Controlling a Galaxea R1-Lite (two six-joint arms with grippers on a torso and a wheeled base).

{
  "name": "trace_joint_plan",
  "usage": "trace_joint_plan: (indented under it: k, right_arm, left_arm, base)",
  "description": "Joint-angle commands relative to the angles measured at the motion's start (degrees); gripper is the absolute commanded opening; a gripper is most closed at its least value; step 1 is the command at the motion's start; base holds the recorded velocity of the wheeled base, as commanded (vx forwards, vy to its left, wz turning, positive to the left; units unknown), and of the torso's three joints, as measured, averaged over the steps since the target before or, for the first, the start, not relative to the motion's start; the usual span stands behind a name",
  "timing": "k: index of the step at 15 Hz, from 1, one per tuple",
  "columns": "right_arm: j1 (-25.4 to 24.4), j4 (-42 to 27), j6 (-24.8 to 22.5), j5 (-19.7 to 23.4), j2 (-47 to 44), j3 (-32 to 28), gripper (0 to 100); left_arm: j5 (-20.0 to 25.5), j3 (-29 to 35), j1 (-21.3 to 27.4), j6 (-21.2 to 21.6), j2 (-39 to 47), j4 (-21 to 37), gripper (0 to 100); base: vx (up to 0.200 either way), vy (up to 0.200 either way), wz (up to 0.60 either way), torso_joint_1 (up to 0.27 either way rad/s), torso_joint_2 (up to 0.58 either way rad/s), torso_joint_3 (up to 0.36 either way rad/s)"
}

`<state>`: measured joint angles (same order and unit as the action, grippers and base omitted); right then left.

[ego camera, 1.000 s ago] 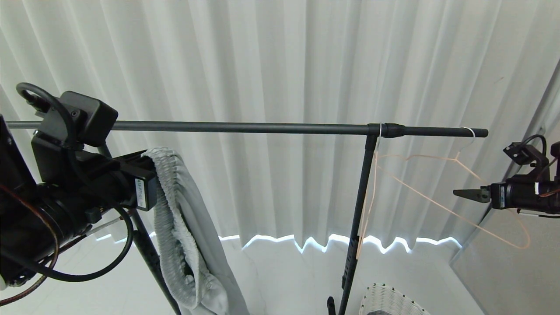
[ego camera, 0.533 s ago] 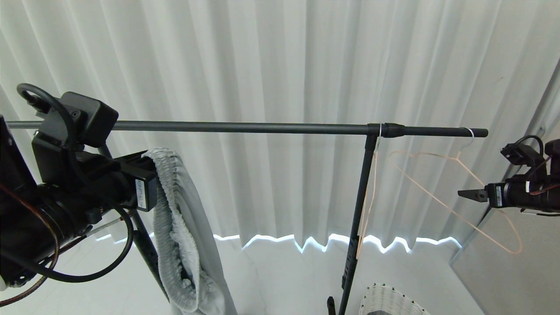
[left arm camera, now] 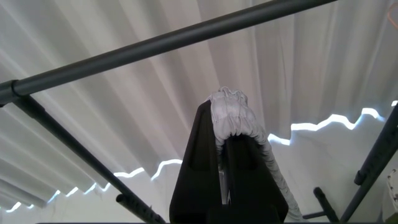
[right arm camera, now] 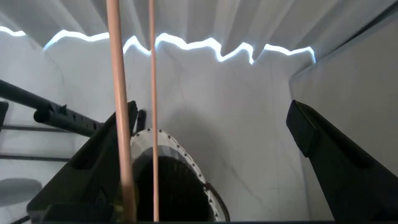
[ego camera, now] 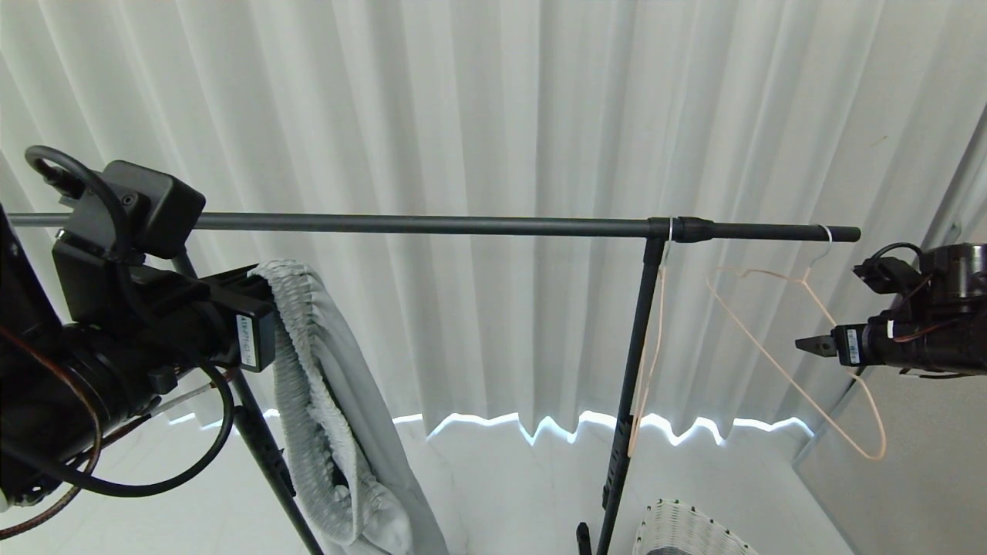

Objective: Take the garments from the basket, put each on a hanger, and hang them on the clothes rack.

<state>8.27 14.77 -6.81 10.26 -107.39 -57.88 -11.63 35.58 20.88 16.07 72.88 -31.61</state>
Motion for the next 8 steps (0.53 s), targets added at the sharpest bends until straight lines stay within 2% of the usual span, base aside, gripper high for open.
trace_joint_plan:
  k: [1, 3, 5, 8]
  right_arm:
    - [-0.2, 0.0, 0.0, -0.1, 0.1, 0.2, 100]
    - [-0.5, 0.0, 0.0, -0.5, 0.2, 0.3, 100]
    - [-0.5, 0.0, 0.0, -2.8, 0.5, 0.6, 100]
    - [-2.2, -0.1, -0.1, -4.8, 2.1, 3.6, 100]
  left_arm:
    - [-0.1, 0.0, -0.1, 0.0, 0.0, 0.0, 0]
    - [-0.1, 0.0, -0.1, 0.0, 0.0, 0.0, 0]
    - [-0.1, 0.1, -0.1, 0.1, 0.0, 0.0, 0]
    - [-0.1, 0.5, -0.1, 0.2, 0.0, 0.0, 0]
  base:
    - [0.0, 0.0, 0.0, 0.0, 0.0, 0.0]
    - [0.0, 0.0, 0.0, 0.0, 0.0, 0.0]
    - [0.0, 0.0, 0.0, 0.0, 0.0, 0.0]
    - [0.0, 0.0, 0.0, 0.0, 0.0, 0.0]
